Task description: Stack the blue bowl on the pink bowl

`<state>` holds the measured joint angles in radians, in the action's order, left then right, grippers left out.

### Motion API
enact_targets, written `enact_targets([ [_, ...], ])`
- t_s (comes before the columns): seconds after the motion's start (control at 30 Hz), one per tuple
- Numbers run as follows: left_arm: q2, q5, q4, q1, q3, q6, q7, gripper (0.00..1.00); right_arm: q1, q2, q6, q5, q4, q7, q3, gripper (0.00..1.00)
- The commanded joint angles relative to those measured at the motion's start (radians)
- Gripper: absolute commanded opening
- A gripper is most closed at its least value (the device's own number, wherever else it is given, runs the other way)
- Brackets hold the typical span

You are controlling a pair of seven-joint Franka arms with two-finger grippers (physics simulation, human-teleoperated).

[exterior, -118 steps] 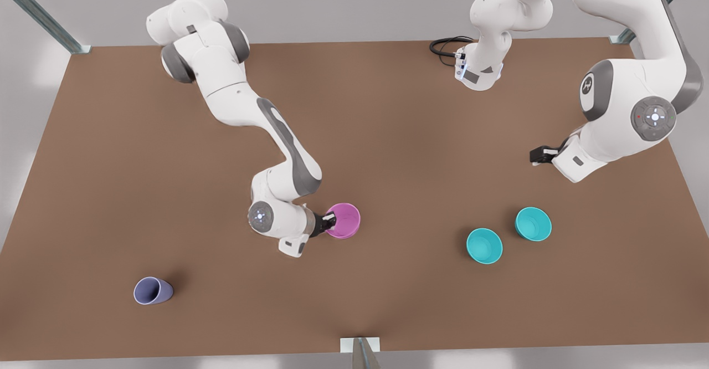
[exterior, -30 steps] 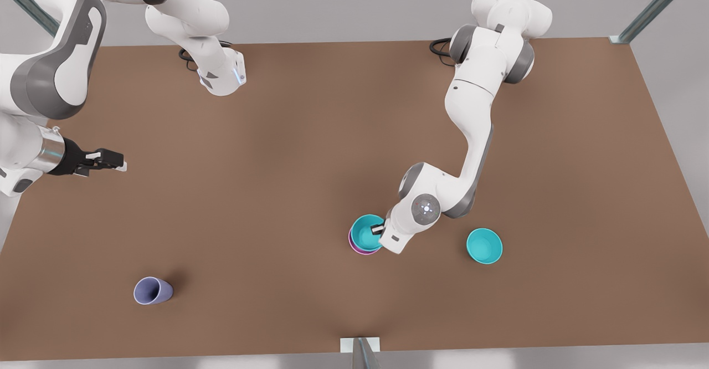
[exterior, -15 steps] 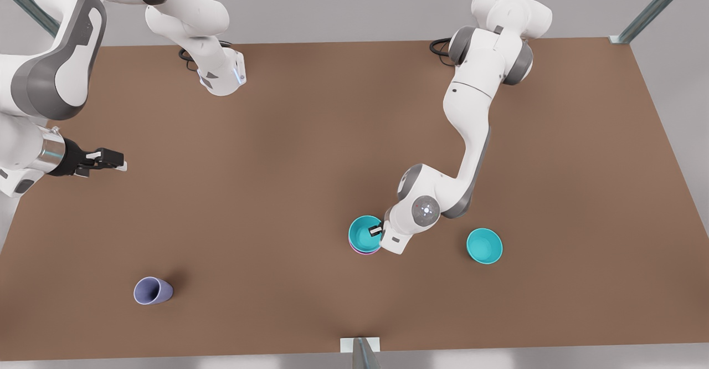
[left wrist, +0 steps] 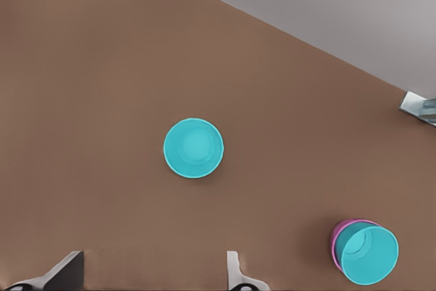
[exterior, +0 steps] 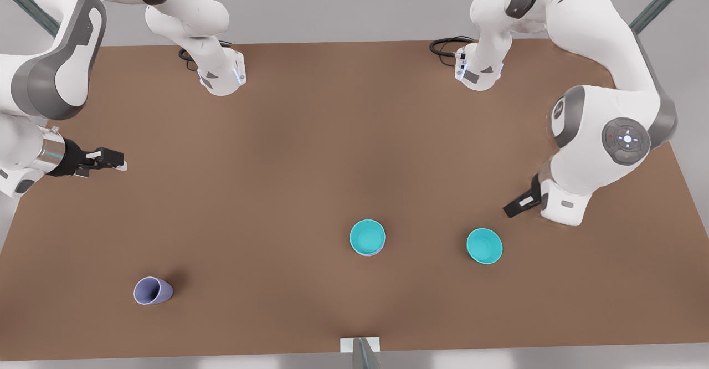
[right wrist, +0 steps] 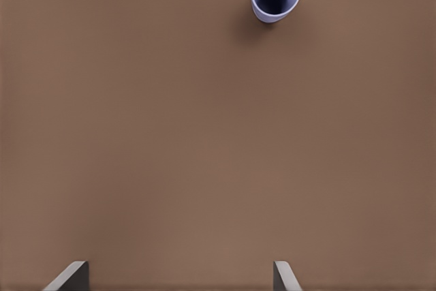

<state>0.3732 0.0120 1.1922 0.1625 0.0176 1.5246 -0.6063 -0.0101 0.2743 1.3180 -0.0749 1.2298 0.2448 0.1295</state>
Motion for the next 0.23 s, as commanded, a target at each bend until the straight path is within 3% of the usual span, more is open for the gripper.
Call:
enact_targets([
  [0.0, -0.169, 0.080, 0.228, -0.034, -0.002, 0.029, 0.648, 1.00, -0.002, -0.001, 0.000, 0.004, -0.001, 0.007, 0.001, 1.00],
  [0.2, -0.177, 0.008, 0.227, -0.031, -0.002, -0.063, 0.646, 1.00, -0.025, -0.009, 0.030, 0.035, 0.013, -0.036, -0.001, 1.00],
])
